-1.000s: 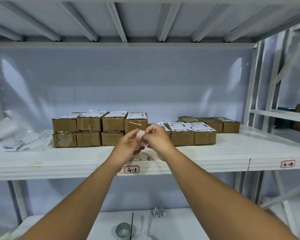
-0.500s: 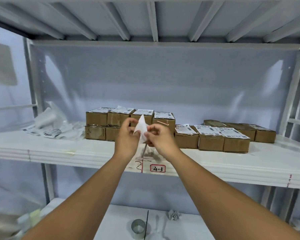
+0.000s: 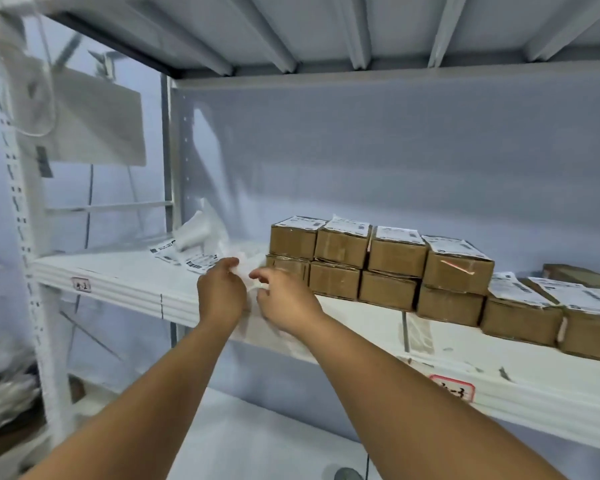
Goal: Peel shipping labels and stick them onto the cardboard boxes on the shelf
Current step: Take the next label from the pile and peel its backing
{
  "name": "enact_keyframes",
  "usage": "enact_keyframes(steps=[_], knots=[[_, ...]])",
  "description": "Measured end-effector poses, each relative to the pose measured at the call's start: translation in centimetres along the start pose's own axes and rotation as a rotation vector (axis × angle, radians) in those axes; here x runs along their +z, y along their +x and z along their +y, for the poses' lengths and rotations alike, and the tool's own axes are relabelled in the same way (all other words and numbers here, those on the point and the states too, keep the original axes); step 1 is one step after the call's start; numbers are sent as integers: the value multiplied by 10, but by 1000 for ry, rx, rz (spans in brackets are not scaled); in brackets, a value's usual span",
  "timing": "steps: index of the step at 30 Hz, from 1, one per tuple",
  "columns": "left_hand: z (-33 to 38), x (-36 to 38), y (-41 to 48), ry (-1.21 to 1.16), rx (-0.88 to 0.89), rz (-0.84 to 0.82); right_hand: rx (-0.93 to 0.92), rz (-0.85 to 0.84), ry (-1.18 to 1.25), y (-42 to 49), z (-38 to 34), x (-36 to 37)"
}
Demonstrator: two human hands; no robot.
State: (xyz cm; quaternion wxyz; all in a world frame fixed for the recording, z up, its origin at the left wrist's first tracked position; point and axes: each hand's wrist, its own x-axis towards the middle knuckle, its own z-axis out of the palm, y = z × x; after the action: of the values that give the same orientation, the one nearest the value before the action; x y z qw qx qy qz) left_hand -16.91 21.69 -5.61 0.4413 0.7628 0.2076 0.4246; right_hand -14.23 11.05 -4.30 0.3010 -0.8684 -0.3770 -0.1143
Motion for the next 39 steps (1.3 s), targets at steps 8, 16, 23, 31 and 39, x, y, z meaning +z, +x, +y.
enact_keyframes(steps=[8, 16, 23, 31, 39], knots=[[-27, 10, 68, 135, 209, -240, -189, 39, -275, 56, -5, 36], [-56, 1, 102, 283, 119, -24, -155, -100, -118, 71, 6, 46], [-74, -5, 108, 604, 160, -169, -117, -246, -138, 76, 11, 52], [-61, -13, 95, 267, 186, -12, -81, -164, -143, 73, 10, 51], [-60, -24, 92, 12, 102, -23, -35, -120, -176, 70, 5, 47]])
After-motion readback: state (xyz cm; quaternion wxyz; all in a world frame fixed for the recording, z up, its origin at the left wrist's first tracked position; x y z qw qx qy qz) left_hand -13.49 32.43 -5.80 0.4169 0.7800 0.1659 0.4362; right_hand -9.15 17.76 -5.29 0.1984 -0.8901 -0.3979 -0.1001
